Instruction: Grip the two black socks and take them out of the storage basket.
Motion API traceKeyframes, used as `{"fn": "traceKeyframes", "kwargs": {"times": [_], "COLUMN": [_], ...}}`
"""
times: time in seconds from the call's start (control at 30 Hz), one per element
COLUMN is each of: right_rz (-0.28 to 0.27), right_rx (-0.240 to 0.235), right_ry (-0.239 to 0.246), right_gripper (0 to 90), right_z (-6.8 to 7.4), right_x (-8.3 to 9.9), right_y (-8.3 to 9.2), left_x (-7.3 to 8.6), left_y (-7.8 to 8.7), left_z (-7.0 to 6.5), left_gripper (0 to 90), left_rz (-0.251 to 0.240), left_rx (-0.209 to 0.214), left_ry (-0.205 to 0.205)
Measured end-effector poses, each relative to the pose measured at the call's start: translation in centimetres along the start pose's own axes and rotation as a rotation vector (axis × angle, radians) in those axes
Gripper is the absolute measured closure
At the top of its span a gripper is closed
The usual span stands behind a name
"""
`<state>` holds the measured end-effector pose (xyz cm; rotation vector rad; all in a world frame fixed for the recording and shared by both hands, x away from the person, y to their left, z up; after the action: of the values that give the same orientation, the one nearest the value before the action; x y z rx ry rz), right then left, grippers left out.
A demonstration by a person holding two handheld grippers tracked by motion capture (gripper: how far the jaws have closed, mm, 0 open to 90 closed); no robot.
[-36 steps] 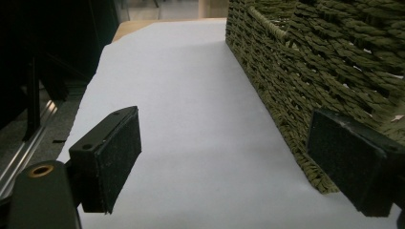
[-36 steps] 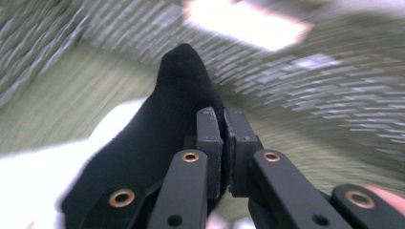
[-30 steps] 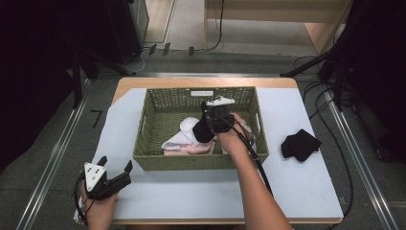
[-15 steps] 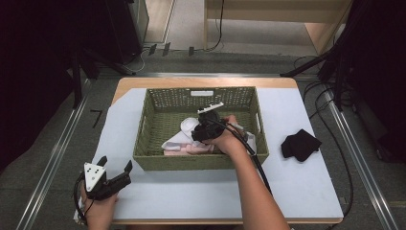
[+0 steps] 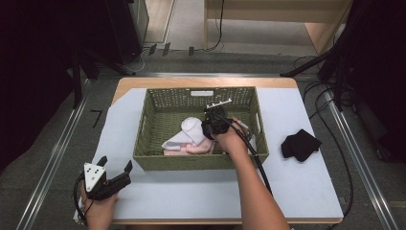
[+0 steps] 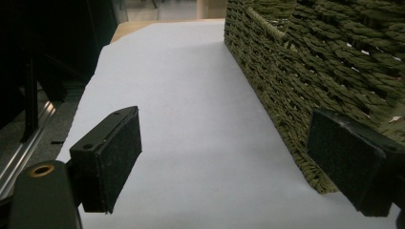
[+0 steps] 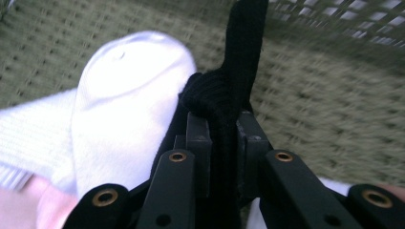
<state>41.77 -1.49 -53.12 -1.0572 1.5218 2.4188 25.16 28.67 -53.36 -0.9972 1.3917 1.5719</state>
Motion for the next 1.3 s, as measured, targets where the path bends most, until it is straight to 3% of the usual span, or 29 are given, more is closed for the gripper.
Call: {"fn": "traceKeyframes", "kwargs": {"times": [0.2, 0.37, 0.4, 0.43, 0.5, 0.53, 0.7, 0.87, 1.13, 1.3], "right_rz": [-0.101, -0.207, -0.251, -0.251, -0.319, -0.319, -0.418, -0.555, -0.656, -0.706], "right_rx": [0.022, 0.043, 0.053, 0.053, 0.051, 0.051, 0.034, 0.013, -0.002, 0.016], "right_ry": [0.015, 0.052, 0.069, 0.069, 0.089, 0.089, 0.104, 0.141, 0.176, 0.171], "right_gripper": [80.3, 80.3, 80.3, 80.3, 80.3, 80.3, 80.2, 80.3, 80.2, 80.2], "right_z": [0.0, 0.3, 0.4, 0.4, 0.6, 0.6, 0.9, 1.5, 1.9, 1.0], "right_x": [-1.1, -2.2, -2.6, -2.6, -3.1, -3.1, -3.7, -4.6, -5.1, -5.2], "right_y": [1.0, 2.2, 2.7, 2.7, 3.5, 3.5, 4.8, 6.7, 8.6, 10.2], "left_x": [0.0, 0.0, 0.0, 0.0, 0.0, 0.0, -0.1, 0.0, 0.0, 0.0], "left_y": [0.0, 0.0, 0.0, 0.0, 0.0, 0.0, 0.1, 0.1, 0.0, -0.1], "left_z": [0.0, 0.0, 0.0, 0.0, 0.0, 0.0, 0.1, 0.0, 0.0, 0.1], "left_gripper": [13.1, 13.1, 13.1, 13.1, 13.2, 13.2, 13.3, 13.3, 13.4, 13.4], "left_rz": [0.0, -0.001, -0.001, -0.001, -0.001, -0.001, -0.011, -0.007, -0.004, 0.0], "left_rx": [0.0, -0.001, -0.002, -0.002, -0.001, -0.001, -0.001, -0.003, -0.004, -0.003], "left_ry": [0.0, 0.0, 0.0, 0.0, -0.001, -0.001, 0.005, 0.005, 0.004, 0.005]}}
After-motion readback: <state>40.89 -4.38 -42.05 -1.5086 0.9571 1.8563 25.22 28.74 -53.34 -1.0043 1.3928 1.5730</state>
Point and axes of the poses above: each handheld gripper's, and its own axes: y roughly backward along the jaws, x roughly out of its underside, z roughly to its left, the point moved 8 cm from there along -y, roughly forward along the jaws, and after that the axes turned 11 degrees about -x, right-handed, at the moved point
